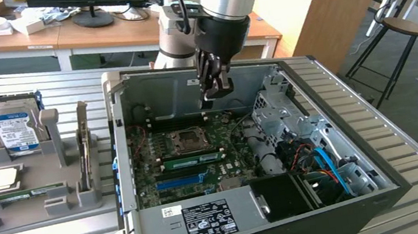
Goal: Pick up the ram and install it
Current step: 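Press down the ram until it locks into place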
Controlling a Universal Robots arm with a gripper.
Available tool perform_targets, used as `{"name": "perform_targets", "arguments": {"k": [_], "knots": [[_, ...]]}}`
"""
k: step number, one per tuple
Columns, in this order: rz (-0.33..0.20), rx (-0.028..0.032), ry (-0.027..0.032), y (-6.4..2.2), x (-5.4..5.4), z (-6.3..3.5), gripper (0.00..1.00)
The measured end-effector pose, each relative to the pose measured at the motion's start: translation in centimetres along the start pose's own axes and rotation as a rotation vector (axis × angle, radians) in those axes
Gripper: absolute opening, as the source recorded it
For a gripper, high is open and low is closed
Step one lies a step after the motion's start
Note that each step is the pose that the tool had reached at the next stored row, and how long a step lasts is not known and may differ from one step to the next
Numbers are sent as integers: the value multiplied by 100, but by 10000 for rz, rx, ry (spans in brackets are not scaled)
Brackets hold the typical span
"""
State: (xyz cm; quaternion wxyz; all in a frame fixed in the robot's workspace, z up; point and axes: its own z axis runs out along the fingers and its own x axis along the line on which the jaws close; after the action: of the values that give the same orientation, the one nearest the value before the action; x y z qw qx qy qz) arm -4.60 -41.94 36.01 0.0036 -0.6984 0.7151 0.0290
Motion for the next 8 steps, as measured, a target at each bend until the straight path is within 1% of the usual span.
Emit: {"name": "perform_targets", "arguments": {"k": [3, 8], "knots": [[253, 12, -10, -1, 0, 2, 10], [951, 44, -35, 0, 0, 8, 10]]}}
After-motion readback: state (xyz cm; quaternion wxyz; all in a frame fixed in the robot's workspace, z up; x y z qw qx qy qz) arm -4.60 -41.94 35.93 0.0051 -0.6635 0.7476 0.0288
